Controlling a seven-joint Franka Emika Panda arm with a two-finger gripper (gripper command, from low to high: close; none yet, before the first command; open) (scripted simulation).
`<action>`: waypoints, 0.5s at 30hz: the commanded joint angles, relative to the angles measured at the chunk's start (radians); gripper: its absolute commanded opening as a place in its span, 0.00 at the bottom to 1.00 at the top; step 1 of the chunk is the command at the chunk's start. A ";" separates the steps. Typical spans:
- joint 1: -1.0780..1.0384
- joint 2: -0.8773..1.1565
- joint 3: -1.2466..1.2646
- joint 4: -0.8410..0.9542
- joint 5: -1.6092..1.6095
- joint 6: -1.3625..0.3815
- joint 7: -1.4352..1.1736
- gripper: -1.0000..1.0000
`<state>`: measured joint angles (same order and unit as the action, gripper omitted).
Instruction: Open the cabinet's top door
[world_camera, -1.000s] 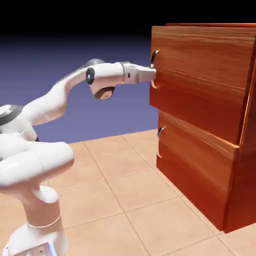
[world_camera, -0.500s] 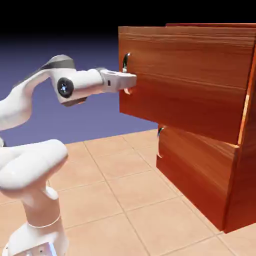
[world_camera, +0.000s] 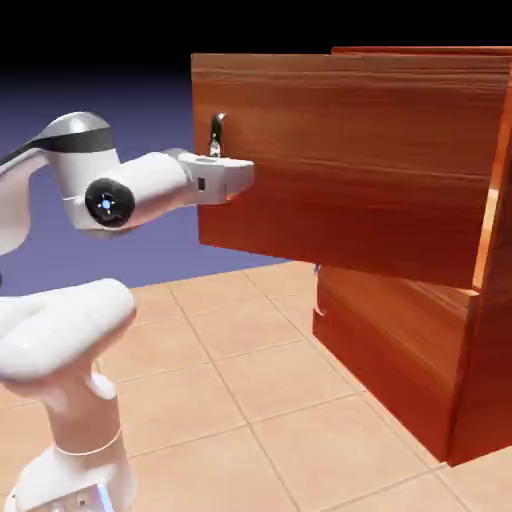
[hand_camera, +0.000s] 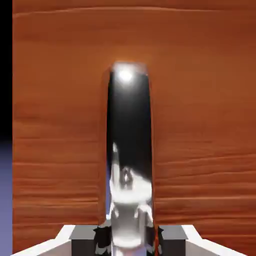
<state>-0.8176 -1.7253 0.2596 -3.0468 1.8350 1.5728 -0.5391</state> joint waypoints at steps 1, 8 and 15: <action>-0.005 0.018 -0.036 0.001 -0.033 -0.020 -0.016 0.00; -0.115 0.162 -0.238 0.030 -0.215 -0.239 -0.126 0.00; -0.369 0.185 -0.208 0.034 -0.152 -0.504 -0.131 0.00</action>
<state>-1.1866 -1.5400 0.0521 -3.0130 1.6824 1.0677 -0.6701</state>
